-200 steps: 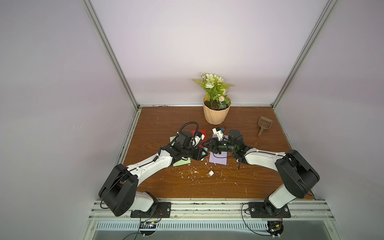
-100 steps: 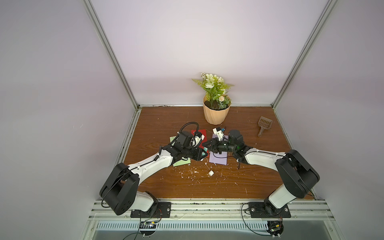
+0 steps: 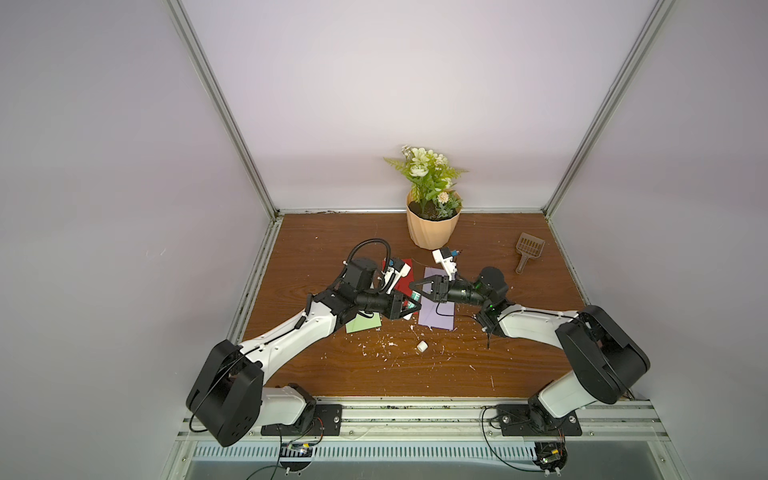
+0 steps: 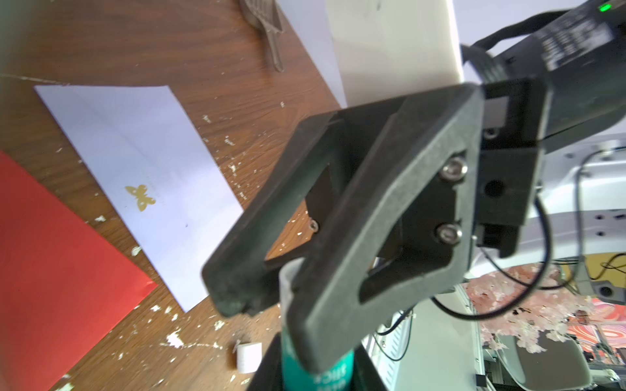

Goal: Seal the envelope with a glue stick
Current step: Screw the glue stick.

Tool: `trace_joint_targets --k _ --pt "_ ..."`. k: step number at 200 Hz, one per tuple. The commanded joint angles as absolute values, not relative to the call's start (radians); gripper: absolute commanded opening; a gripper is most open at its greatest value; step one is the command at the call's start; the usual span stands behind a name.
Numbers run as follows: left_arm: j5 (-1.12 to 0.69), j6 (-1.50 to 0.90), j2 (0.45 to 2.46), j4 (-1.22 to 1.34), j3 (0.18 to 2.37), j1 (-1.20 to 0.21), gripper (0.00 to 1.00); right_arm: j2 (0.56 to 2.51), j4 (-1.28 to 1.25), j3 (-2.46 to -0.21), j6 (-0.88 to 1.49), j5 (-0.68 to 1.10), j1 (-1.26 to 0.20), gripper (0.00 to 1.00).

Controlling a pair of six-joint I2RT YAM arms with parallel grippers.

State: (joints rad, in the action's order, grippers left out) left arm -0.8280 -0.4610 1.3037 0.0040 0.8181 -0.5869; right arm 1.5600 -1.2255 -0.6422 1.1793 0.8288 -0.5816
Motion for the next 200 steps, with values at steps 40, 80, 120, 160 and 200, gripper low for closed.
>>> trace_joint_targets --k 40,80,120,160,200 --pt "-1.136 -0.713 1.247 0.454 0.719 -0.599 0.11 1.552 -1.843 -0.677 1.399 1.011 -0.616 0.0" --pt "-1.097 -0.592 1.243 0.271 0.758 -0.593 0.11 1.512 -1.839 -0.705 1.408 1.049 -0.612 0.03" --pt "-0.836 -0.417 1.271 -0.047 0.858 -0.584 0.11 1.499 -1.54 -0.696 1.309 0.96 -0.588 0.35" --pt "-0.619 -0.4 1.279 -0.105 0.866 -0.584 0.11 1.441 -0.704 -0.814 0.922 0.771 -0.592 0.46" --pt "-0.518 -0.39 1.341 -0.135 0.871 -0.584 0.11 1.49 -0.48 -0.894 0.885 0.638 -0.602 0.47"
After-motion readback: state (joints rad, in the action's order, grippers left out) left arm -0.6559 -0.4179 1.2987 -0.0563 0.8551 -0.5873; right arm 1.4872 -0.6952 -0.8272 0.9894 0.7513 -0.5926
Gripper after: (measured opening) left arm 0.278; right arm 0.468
